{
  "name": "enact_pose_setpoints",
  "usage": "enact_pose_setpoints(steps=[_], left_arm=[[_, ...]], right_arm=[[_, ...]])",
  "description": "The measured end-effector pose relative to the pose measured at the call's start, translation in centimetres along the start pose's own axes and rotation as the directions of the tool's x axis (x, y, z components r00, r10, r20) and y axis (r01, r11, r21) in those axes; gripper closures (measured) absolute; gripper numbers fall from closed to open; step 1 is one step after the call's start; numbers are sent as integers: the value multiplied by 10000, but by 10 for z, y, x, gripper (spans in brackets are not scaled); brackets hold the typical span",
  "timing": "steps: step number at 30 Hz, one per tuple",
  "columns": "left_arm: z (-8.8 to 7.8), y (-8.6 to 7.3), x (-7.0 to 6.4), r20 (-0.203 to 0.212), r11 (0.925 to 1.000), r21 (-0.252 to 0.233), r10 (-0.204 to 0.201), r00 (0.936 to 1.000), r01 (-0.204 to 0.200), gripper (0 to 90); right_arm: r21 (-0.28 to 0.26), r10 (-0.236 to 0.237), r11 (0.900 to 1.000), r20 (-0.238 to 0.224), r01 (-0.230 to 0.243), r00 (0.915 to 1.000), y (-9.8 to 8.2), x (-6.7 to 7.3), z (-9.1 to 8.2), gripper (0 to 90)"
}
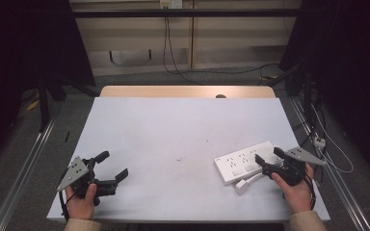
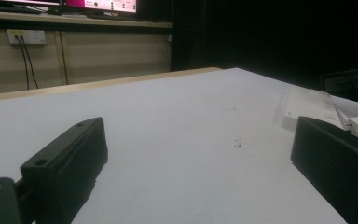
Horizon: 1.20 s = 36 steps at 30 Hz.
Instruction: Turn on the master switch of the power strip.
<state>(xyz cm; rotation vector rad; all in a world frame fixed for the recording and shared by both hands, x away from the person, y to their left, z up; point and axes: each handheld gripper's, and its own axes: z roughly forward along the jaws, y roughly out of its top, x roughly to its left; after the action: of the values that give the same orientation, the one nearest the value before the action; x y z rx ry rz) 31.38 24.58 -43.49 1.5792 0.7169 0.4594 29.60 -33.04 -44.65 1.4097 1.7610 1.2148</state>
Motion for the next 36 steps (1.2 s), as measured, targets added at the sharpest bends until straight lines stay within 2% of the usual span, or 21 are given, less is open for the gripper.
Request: enact_pose_setpoints(steps=[16, 36], left_arm=[[1, 0, 0, 16, 10000, 16, -10, 10000, 10, 35], [2, 0, 0, 52, 10000, 28, -13, 10000, 13, 35]], right_arm=[[-143, -82, 9999, -672, 72, 9977, -1, 12, -5, 181], [-114, -281, 9996, -1121, 269, 9933, -3, 21, -5, 168]])
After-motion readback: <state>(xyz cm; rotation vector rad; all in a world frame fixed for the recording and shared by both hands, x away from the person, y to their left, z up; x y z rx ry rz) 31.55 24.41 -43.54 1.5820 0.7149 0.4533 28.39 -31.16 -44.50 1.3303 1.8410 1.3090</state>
